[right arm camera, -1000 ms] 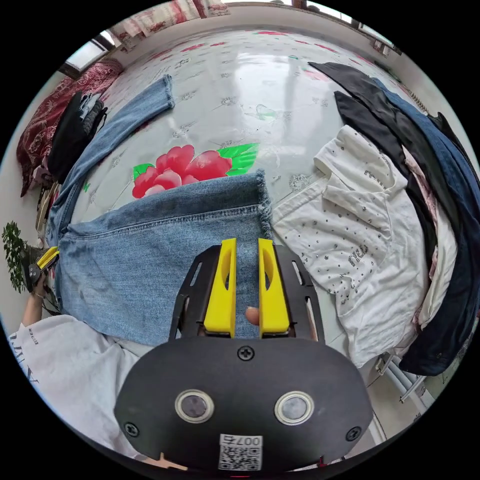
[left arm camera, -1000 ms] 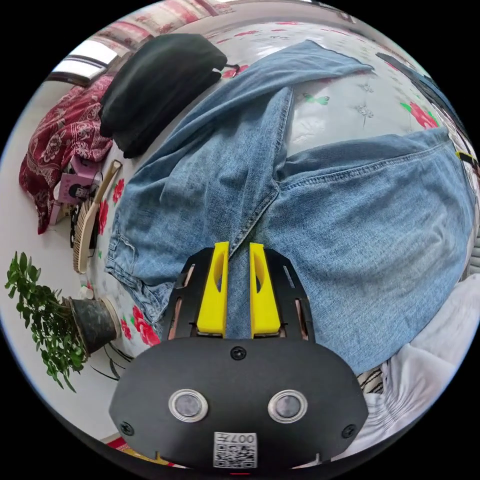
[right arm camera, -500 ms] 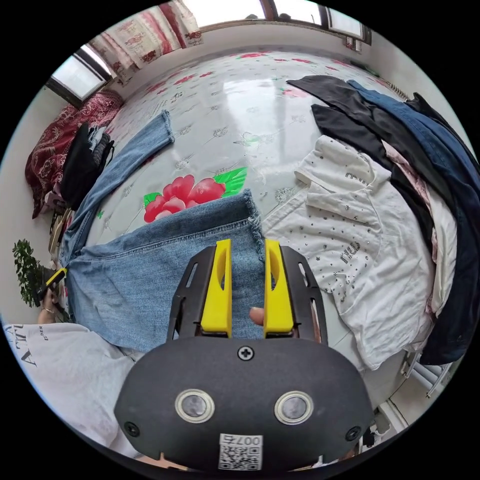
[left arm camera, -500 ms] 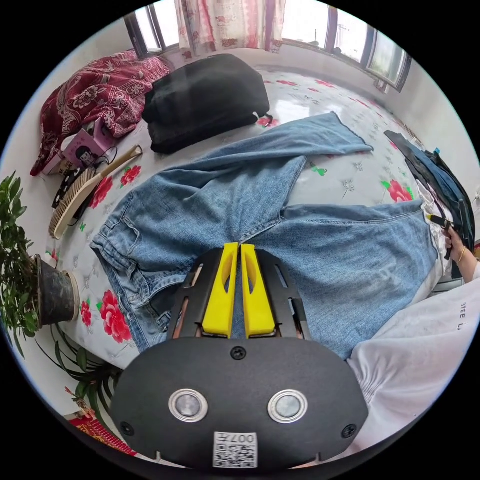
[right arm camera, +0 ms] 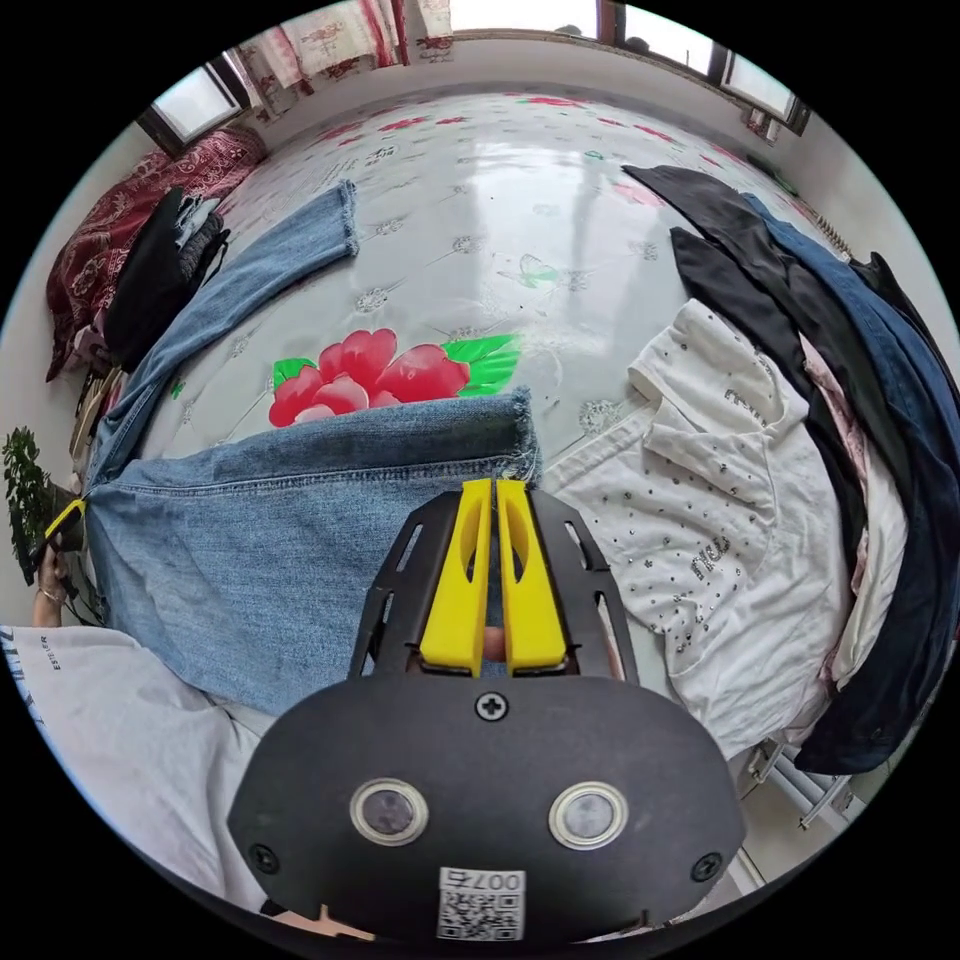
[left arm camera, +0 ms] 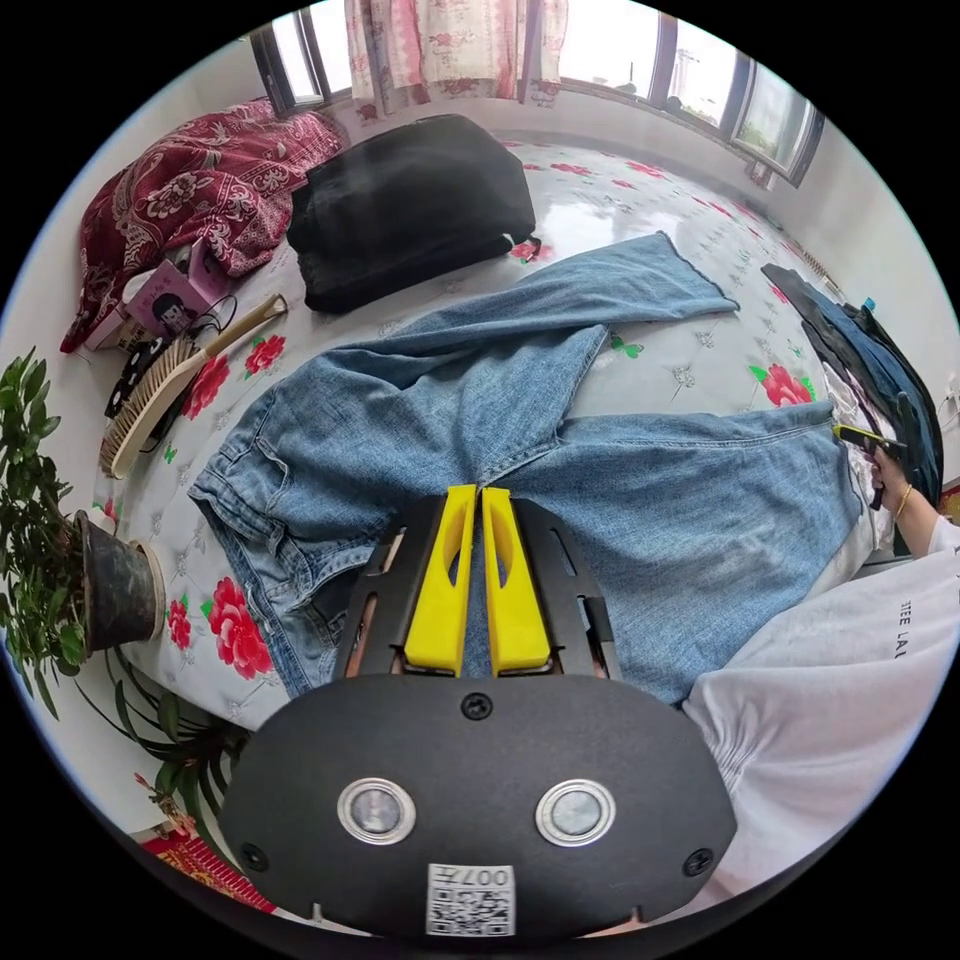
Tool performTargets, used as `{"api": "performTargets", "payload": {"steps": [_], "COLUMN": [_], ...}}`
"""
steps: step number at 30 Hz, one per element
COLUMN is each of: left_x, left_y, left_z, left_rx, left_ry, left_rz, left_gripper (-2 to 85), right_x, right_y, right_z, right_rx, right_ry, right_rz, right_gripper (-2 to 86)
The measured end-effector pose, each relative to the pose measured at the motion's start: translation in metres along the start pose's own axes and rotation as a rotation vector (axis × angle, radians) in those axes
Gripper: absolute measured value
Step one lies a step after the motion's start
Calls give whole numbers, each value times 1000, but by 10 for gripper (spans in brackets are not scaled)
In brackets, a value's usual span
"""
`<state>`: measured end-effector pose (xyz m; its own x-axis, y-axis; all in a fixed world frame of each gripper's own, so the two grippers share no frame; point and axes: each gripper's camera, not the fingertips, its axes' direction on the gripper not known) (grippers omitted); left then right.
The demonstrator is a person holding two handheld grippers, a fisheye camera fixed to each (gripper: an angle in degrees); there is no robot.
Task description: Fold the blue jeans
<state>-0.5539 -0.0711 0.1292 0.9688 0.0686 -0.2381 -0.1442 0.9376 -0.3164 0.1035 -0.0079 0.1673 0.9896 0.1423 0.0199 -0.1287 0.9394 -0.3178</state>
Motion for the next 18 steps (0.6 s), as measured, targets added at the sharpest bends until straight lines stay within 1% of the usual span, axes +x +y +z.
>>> {"api": "performTargets", "payload": {"steps": [2, 4, 5, 7, 8, 10, 13, 14, 16, 17, 18], "left_x": [-1, -3, -4, -7, -11, -19, -39, -47, -54, -53, -48], "left_y": [0, -1, 0, 1, 1, 0, -15, -26, -46, -61, -75], "left_z": [-3, -8, -12, -22, -30, -42, -54, -51, -36, -16, 10], "left_rx": [-3, -4, 0, 2, 4, 11, 48, 69, 82, 74, 42], "left_ry": [5, 11, 17, 51, 81, 113, 138, 140, 130, 129, 123], "left_rz": [1, 7, 16, 30, 38, 41, -19, -75, -189, -256, -298], "left_gripper": [-9, -9, -9, -9, -9, -9, -9, -8, -6, -3, 0], "right_x": [3, 4, 2, -6, -8, -14, -17, -17, -17, -16, -12], "right_y": [11, 33, 39, 66, 72, 86, 68, 60, 16, 3, -23], "right_z": [-16, -56, -68, -120, -133, -180, -213, -214, -195, -184, -155], "right_rx": [51, 178, 212, 354, 389, 517, 571, 571, 531, 515, 470], "right_ry": [-24, -87, -103, -159, -175, -252, -257, -254, -192, -175, -146], "right_rz": [15, 40, 42, 50, 51, 54, 36, 30, 31, 48, 91], "right_gripper": [0, -1, -2, -2, -2, -2, -2, -2, -1, -1, 0]}}
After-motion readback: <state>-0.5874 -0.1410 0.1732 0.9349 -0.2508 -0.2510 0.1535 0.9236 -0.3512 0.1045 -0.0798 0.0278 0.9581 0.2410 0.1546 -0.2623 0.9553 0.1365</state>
